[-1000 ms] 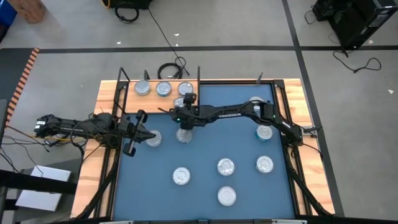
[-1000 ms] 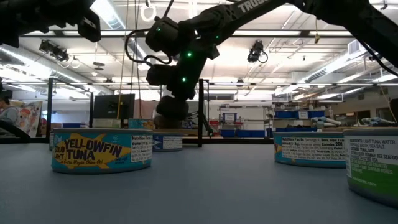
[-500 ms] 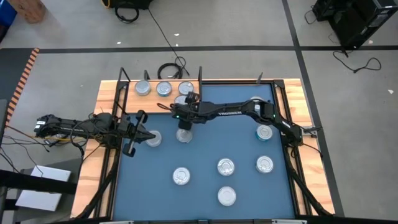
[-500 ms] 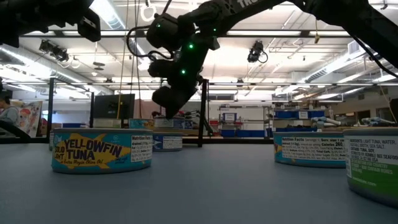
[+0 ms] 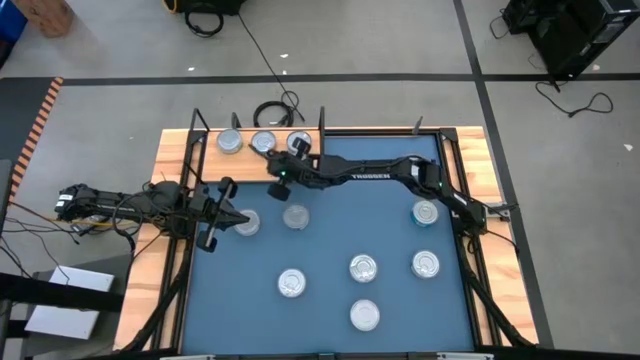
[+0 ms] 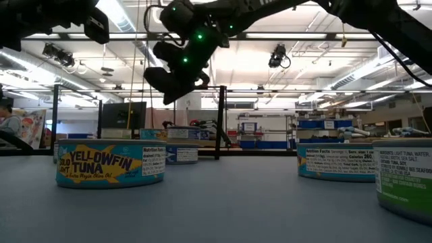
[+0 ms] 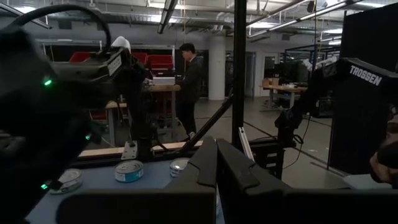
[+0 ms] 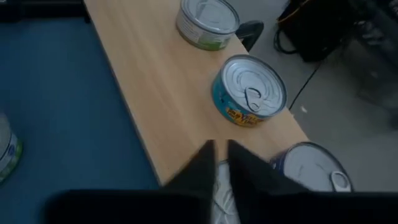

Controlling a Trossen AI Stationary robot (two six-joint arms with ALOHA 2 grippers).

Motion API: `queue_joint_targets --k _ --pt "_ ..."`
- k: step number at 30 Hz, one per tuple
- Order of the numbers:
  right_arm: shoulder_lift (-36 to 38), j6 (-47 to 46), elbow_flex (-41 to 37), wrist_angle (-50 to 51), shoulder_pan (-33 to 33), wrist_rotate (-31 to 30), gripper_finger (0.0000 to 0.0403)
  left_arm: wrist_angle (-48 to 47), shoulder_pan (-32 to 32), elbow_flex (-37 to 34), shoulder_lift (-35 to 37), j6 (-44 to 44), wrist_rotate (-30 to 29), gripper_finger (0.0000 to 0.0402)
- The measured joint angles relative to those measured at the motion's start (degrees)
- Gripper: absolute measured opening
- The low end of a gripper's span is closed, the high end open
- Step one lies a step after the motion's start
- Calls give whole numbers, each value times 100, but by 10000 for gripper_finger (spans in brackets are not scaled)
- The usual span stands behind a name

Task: Stack canned seafood by type on shelf
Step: Stack the yellow blue tuna can on top of the other yellow blue tuna can on the shelf

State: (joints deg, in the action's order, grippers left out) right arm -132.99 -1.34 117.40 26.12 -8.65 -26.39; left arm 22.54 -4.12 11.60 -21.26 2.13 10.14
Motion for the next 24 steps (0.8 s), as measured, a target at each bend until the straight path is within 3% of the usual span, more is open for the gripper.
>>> queue_joint_targets --k 6,17,24 --pt "0 -96 49 157 -81 251 6 20 0 0 -2 -22 1 3" --pt "2 440 1138 1333 -171 560 2 -121 0 170 -7 -185 1 3" --pt "2 387 1200 1729 -209 760 1 -138 0 212 -7 -326 93 3"
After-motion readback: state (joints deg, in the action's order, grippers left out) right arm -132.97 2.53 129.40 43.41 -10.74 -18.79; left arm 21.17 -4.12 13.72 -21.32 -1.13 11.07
